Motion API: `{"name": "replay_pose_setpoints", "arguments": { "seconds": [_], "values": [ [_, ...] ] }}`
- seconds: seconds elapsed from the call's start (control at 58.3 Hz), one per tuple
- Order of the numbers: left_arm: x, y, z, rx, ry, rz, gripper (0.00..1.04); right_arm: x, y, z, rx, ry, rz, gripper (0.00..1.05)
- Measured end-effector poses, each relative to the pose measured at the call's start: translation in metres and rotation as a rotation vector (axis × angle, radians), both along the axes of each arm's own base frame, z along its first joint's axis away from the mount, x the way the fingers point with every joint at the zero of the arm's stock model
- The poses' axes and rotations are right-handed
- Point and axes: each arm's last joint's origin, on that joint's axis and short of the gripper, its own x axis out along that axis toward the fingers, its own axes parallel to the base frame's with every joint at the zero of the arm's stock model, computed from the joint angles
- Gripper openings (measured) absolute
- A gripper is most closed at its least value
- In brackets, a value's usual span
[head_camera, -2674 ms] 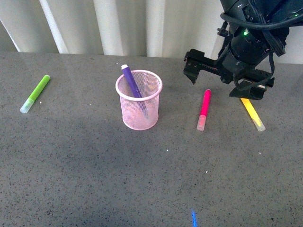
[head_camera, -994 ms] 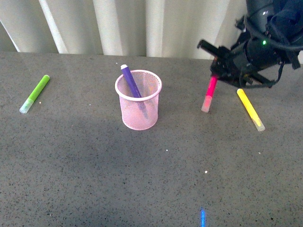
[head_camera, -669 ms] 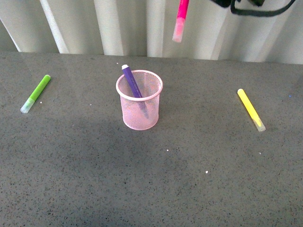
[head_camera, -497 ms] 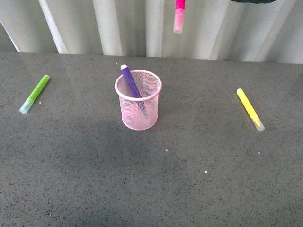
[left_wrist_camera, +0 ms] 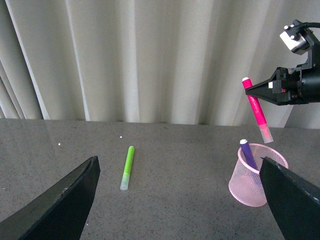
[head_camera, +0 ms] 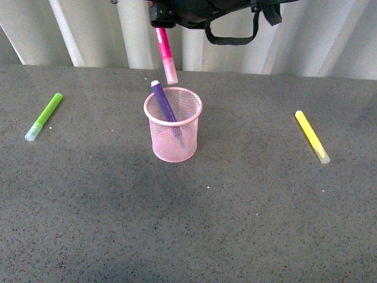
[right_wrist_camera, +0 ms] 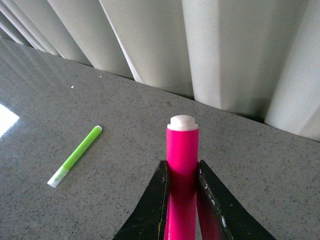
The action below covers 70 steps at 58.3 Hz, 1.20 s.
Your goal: Insert purple and pink pens into pink cup
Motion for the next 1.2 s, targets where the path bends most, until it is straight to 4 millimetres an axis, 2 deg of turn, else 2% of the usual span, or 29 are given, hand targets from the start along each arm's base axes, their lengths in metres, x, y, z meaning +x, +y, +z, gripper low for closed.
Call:
{"name": "replay_pose_setpoints", "arguments": {
  "seconds": [0.103, 0.411, 0.651, 0.943, 0.994, 1.2],
  "values": [
    [0.000, 0.000, 0.000, 0.000, 0.000, 0.000, 0.98, -0.003, 0.003, -0.002, -0.004, -0.022, 0.014, 0.11],
    [0.000, 0.000, 0.000, 0.000, 0.000, 0.000, 0.98, -0.009, -0.008, -0.027, -0.060, -0.056, 0.033, 0.11],
    [0.000, 0.000, 0.000, 0.000, 0.000, 0.000, 0.98, -0.008, -0.009, -0.045, -0.090, -0.080, 0.047, 0.11],
    [0.000, 0.000, 0.000, 0.000, 0.000, 0.000, 0.98, -0.008, -0.009, -0.046, -0.084, -0.090, 0.047, 0.11],
    [0.000, 0.000, 0.000, 0.000, 0.000, 0.000, 0.98, -0.008, -0.009, -0.046, -0.083, -0.089, 0.050, 0.19],
    [0.000, 0.000, 0.000, 0.000, 0.000, 0.000, 0.98, -0.011, -0.016, -0.053, -0.088, -0.068, 0.049, 0.65]
  ]
}}
